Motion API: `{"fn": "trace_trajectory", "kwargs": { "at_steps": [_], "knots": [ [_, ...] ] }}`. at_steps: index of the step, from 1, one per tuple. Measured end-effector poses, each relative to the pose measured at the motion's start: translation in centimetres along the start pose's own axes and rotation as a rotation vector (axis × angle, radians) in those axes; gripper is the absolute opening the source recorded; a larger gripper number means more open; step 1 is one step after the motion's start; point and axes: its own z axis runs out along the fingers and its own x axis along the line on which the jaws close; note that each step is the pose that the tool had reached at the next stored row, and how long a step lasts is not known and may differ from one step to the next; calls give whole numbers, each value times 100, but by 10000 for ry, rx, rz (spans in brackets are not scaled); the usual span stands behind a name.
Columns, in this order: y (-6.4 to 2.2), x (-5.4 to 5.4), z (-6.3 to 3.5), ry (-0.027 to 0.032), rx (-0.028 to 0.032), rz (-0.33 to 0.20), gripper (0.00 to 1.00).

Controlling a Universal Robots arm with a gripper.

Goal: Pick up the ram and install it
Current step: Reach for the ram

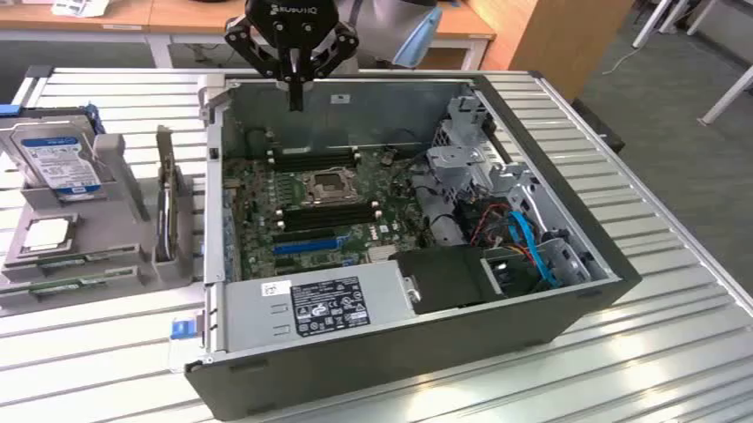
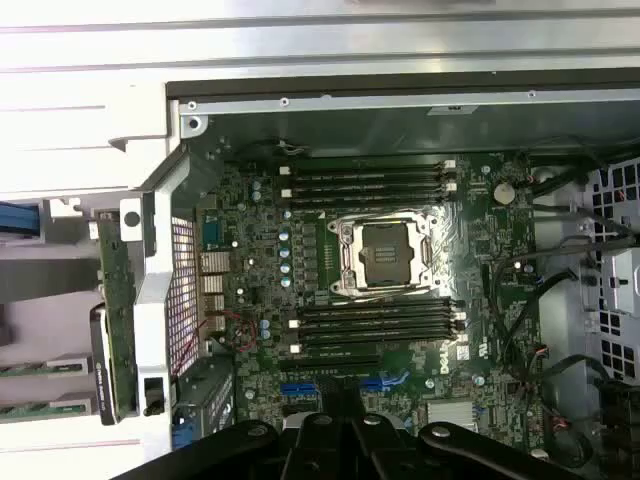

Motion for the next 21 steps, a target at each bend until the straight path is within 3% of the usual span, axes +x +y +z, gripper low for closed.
{"fn": "trace_trajectory", "kwargs": {
  "at_steps": [21],
  "knots": [
    [-3, 43, -1, 0, 1, 1, 10]
  ]
}}
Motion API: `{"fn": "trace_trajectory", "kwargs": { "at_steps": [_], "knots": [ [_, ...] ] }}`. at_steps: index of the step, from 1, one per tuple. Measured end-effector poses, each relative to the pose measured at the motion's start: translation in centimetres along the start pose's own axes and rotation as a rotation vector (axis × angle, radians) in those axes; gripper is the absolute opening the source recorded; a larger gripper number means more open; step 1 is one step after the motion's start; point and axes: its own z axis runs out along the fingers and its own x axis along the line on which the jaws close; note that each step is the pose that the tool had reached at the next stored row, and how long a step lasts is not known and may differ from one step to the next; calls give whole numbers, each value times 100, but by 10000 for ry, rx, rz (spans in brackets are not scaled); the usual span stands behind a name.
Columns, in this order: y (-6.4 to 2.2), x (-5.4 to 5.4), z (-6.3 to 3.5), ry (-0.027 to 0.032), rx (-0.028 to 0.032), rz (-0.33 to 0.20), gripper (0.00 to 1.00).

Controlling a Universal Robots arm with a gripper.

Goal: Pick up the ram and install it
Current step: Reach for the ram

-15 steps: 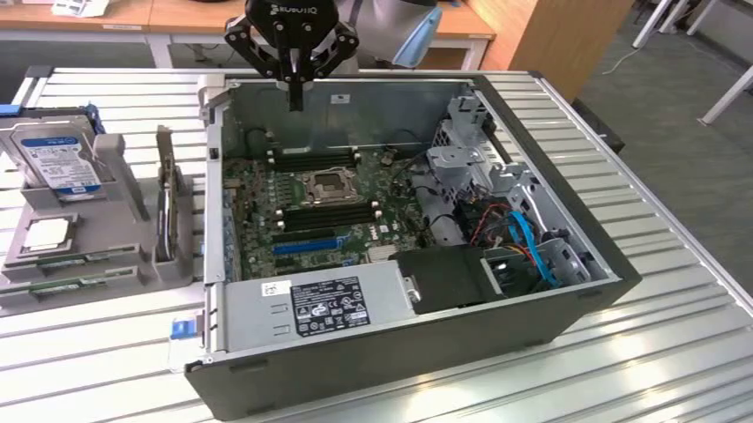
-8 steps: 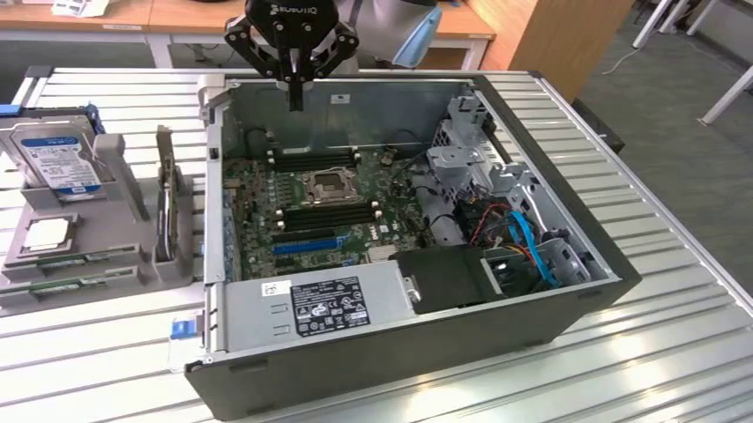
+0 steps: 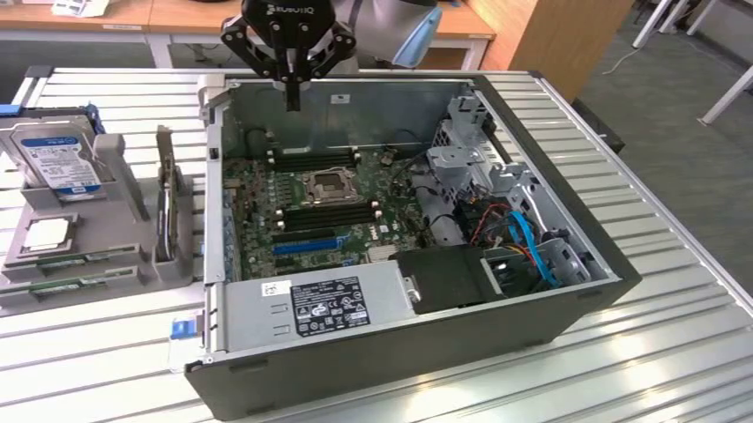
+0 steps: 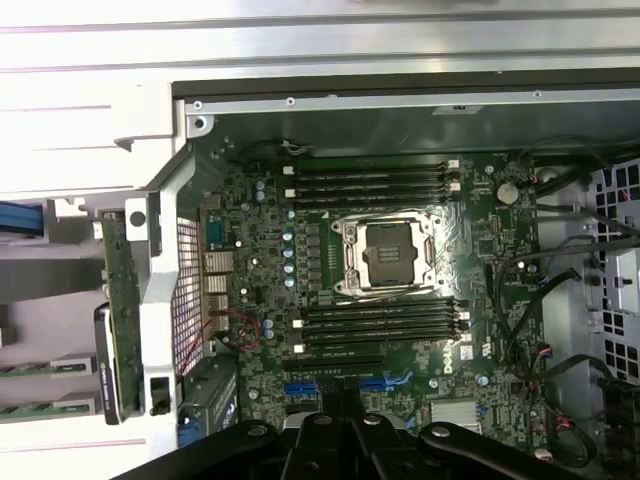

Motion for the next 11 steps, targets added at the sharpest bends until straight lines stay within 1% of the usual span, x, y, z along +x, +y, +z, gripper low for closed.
{"fn": "trace_trajectory", "kwargs": {
  "at_steps": [11],
  "knots": [
    [-10, 136, -2, 0, 0, -2, 10]
  ]
}}
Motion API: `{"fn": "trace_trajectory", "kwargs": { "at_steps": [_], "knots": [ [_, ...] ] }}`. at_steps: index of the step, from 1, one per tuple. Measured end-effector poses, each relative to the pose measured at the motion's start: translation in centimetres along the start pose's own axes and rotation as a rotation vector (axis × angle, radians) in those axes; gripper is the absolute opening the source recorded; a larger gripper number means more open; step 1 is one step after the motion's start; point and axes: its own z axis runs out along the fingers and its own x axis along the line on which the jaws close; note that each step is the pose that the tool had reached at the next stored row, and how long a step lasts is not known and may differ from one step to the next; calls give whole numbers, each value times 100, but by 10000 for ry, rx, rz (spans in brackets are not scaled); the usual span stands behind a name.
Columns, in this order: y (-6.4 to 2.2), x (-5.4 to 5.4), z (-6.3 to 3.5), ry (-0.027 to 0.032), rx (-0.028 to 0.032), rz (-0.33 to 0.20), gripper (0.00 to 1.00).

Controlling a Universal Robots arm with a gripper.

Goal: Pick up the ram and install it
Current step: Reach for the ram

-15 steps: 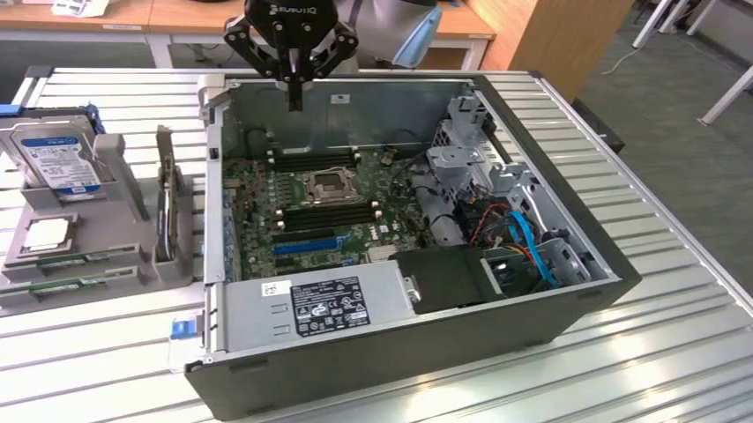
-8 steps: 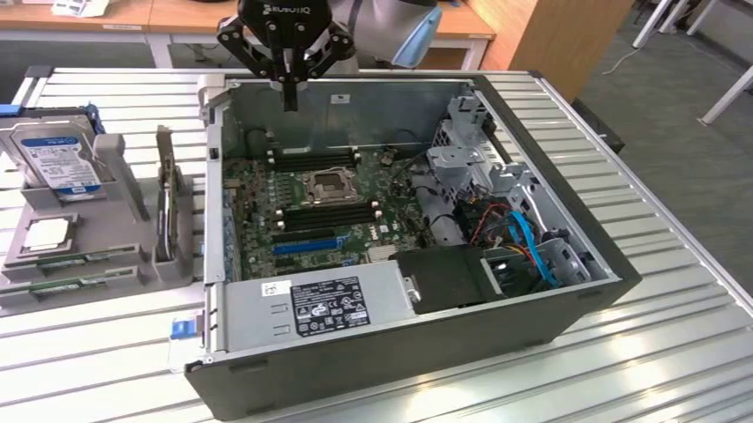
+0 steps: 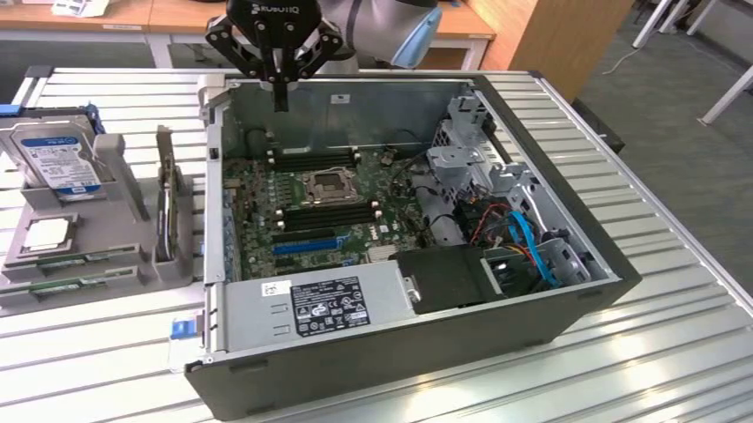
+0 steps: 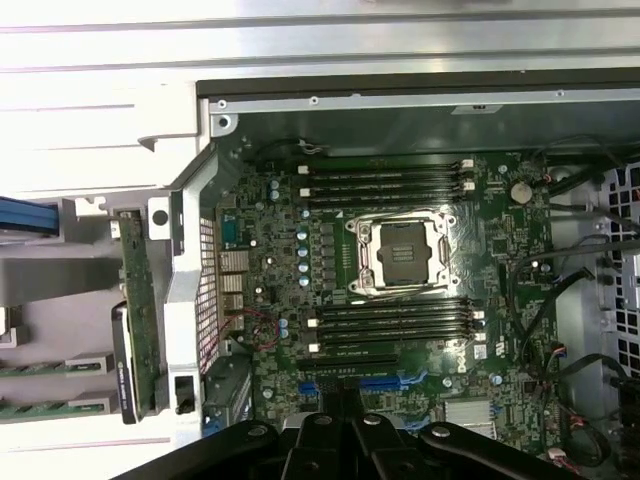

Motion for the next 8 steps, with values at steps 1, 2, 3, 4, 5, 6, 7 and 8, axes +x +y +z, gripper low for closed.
{"fn": "trace_trajectory", "kwargs": {
  "at_steps": [1, 2, 3, 4, 5, 6, 7, 8],
  "knots": [
    [-1, 15, 0, 0, 0, 1, 10],
    [-2, 28, -1, 0, 0, 1, 10],
    [-3, 42, -1, 0, 0, 2, 10],
    [-4, 57, -1, 0, 0, 1, 10],
    [-5, 70, -1, 0, 0, 2, 10],
    [-6, 81, -1, 0, 0, 2, 10],
    [-7, 91, -1, 0, 0, 1, 10],
    [-8, 103, 0, 0, -1, 1, 10]
  ]
}}
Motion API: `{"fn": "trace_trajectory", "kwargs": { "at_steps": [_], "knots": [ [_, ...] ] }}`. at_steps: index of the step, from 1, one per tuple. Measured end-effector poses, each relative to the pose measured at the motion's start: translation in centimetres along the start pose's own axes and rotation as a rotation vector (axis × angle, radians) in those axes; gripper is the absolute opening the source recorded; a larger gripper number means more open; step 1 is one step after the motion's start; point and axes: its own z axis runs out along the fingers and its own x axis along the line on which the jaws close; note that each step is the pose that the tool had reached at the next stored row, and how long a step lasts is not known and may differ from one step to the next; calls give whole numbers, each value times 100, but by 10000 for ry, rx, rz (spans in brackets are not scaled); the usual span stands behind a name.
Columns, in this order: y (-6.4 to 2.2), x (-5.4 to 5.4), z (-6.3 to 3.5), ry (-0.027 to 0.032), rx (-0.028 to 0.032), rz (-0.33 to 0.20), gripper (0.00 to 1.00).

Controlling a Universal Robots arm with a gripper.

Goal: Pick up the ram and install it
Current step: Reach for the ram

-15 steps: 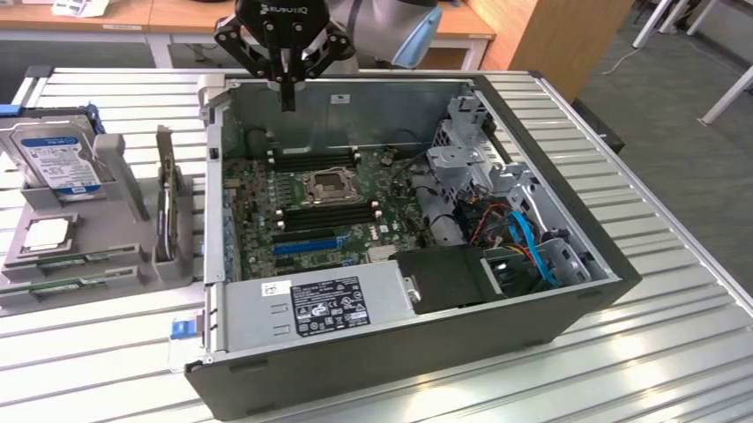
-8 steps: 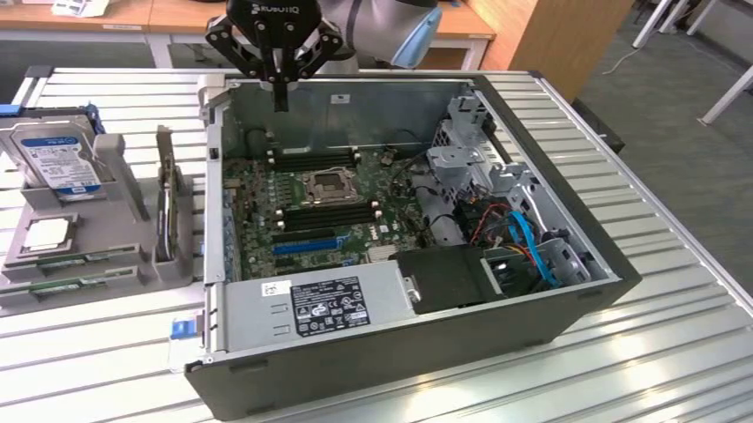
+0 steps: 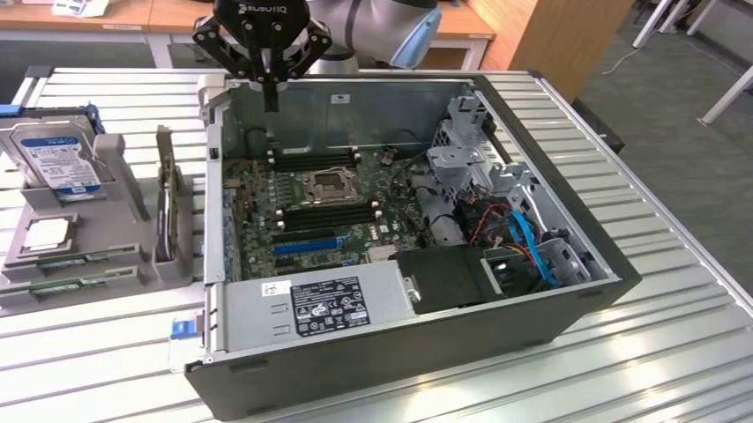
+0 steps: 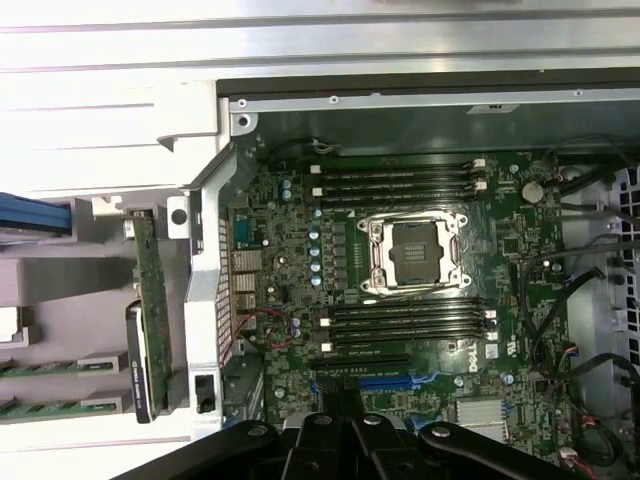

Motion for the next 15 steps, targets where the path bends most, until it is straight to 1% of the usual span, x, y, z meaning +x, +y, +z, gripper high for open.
{"fn": "trace_trajectory", "kwargs": {
  "at_steps": [8, 15],
  "knots": [
    [-9, 113, 3, 3, 1, 1, 10],
    [-18, 234, 6, 4, 1, 0, 10]
  ]
}}
